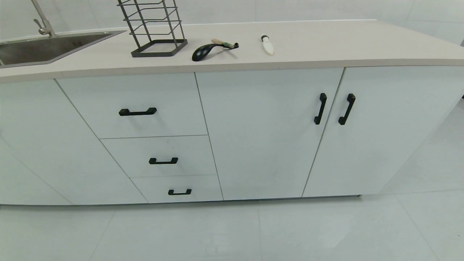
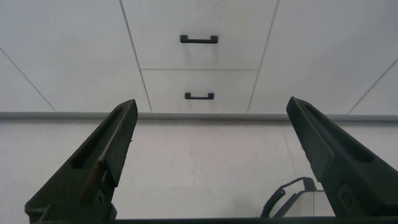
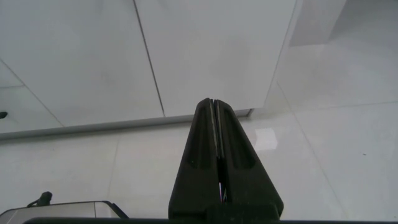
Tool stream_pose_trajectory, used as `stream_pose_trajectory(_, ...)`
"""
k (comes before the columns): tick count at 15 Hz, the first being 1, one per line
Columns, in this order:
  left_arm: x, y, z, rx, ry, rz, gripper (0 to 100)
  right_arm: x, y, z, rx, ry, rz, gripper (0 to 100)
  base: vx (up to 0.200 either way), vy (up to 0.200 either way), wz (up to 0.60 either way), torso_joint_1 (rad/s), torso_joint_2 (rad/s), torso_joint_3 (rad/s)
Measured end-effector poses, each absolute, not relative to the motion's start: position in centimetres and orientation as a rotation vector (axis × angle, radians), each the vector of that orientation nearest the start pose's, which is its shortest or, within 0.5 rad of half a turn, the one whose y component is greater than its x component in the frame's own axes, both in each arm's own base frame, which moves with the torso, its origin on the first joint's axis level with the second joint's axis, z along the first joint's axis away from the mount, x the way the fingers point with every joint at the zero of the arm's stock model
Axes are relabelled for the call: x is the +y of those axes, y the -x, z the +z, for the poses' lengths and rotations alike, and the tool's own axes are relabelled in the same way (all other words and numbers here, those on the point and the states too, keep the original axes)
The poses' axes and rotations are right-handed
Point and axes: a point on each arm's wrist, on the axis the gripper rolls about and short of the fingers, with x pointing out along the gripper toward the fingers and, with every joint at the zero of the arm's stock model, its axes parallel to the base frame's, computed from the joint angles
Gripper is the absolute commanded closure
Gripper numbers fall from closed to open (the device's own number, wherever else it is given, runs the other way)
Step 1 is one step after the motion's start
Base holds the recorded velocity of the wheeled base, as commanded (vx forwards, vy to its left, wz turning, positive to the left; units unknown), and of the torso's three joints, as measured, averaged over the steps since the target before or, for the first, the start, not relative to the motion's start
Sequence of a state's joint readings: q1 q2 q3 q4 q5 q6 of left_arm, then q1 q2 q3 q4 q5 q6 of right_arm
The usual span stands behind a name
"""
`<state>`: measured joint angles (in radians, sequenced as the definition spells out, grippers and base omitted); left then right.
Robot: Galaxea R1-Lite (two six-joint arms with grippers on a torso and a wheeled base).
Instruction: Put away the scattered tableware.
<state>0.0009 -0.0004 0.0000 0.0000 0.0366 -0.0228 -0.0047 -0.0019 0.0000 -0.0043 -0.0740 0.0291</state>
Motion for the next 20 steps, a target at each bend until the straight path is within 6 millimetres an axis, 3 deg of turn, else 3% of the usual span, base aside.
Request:
stream_pose_trajectory(6, 0.09, 2.29, 7.55, -0.001, 0.028, 0.042, 0, -0.16, 2.29, 7.59, -0.006, -0.029, -0.079, 100, 0.000, 0.000, 0.00, 0.000, 0.00, 0.000)
stream_pose_trajectory(16, 0.12, 2.29, 7.58, -0.004, 0.042, 0.055, 0, -0.16, 2.29, 7.59, -0.005, -0.029, -0.080, 100, 0.180, 0.000, 0.00, 0.003, 0.00, 0.002)
stream_pose_trajectory(20, 0.12, 2.29, 7.58, -0.004, 0.041, 0.055, 0, -0.16, 2.29, 7.59, -0.005, -0.029, -0.081, 100, 0.000, 0.000, 0.60, 0.008, 0.00, 0.001)
